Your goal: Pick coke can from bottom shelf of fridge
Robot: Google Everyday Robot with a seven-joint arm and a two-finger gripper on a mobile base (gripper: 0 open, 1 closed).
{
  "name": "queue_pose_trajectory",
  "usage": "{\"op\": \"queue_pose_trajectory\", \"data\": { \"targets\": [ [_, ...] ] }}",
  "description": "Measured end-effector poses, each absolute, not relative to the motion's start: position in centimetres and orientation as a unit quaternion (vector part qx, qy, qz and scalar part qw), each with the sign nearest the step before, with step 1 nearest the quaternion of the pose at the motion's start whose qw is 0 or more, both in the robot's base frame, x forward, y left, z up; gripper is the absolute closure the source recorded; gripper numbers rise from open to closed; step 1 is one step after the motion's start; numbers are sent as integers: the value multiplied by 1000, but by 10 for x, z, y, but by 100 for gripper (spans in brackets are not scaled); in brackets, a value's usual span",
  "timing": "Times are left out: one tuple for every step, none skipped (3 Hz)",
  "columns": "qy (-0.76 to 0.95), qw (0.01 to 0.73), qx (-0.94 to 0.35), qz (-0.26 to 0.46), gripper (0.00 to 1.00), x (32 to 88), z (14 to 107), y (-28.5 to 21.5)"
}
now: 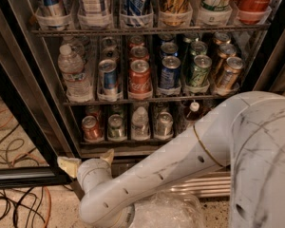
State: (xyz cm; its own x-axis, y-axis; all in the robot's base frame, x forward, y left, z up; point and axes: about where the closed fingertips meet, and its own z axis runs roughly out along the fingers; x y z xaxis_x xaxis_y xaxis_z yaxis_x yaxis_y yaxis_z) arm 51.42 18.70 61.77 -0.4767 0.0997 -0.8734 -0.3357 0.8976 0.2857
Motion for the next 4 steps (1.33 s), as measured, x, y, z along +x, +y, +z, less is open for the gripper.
{"op": "queue_pose_trajectory", "data": {
  "targets": [
    [832,507,-71,215,0,514,618,187],
    [826,517,-54,218,0,519,613,189],
    [816,536,-33,213,7,521,609,192],
    [808,555,-17,197,16,520,609,191]
  ]
}}
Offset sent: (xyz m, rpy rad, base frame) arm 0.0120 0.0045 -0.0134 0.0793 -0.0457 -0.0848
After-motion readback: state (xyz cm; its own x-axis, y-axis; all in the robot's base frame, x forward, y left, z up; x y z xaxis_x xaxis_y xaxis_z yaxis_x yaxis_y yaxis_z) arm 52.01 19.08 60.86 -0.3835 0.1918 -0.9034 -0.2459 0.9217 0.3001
